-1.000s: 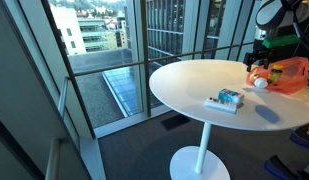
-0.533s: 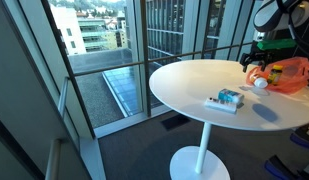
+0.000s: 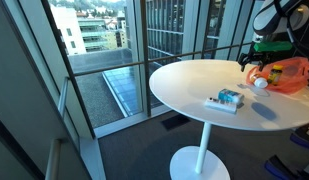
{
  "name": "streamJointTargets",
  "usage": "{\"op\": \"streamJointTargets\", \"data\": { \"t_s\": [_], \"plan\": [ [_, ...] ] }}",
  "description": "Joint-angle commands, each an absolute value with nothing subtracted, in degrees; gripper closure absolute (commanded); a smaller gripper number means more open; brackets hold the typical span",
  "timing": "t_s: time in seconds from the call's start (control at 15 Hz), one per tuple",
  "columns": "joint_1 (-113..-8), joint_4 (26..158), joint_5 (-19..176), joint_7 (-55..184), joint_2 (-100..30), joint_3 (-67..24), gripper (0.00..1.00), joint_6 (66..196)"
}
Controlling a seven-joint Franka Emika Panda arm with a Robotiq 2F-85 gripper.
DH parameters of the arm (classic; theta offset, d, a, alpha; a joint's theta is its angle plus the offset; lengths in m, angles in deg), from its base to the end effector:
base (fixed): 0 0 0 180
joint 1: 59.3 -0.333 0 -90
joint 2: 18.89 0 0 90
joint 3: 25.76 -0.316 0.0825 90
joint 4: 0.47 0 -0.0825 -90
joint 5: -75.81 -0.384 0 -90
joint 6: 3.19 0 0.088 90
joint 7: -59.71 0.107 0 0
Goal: Pick up the white medicine bottle from the table and put it in the orange plastic bag
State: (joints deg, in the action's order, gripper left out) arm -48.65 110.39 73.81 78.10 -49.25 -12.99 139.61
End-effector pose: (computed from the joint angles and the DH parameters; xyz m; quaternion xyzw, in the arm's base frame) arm 0.5786 -0.2444 0.2193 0.9338 -0.3543 0.0186 0.0457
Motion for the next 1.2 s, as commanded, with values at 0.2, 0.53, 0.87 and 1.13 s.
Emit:
{"op": "streamJointTargets", "data": {
  "t_s": [0.2, 0.53, 0.87, 1.13],
  "plan": [
    [-49.49, 108.47, 73.24, 80.02, -51.45, -12.13, 0.34, 141.38],
    [-49.75, 109.03, 73.24, 79.36, -50.96, -12.42, 0.75, 141.34],
    [-49.03, 110.52, 71.28, 75.91, -47.76, -15.11, 1.0, 137.33],
    [-48.43, 110.81, 68.72, 72.84, -44.92, -17.12, 0.98, 132.67]
  ]
}}
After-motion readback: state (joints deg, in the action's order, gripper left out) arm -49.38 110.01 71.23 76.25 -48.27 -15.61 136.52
